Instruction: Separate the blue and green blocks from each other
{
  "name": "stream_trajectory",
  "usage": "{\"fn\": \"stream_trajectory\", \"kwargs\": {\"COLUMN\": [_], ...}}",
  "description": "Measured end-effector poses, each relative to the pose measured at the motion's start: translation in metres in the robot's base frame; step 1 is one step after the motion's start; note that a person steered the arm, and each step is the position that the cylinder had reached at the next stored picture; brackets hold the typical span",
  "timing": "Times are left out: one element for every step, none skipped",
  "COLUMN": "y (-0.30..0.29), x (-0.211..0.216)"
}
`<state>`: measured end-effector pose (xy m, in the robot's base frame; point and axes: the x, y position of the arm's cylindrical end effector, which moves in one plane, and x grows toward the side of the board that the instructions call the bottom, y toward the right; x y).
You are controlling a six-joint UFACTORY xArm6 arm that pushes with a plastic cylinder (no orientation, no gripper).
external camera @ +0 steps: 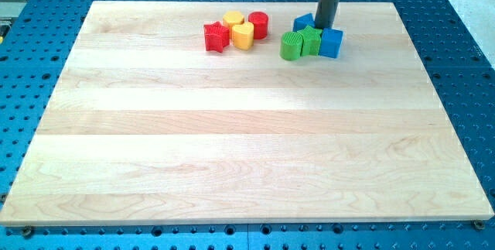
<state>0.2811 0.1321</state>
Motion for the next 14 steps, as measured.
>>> {"fn": "stream_trajectory", "kwargs": {"y": [-0.014,-0.014,-0.012,0.001,-0.01,-0.051,-0.068,-0.057,-0.007,-0.003,0.013,0.047,0.043,0.02], "x": [0.0,0.0,-0.008,-0.058,-0.076,-0.069,-0.058,-0.019,-0.031,-0.038,-0.051,-0.026,0.001,0.003]}}
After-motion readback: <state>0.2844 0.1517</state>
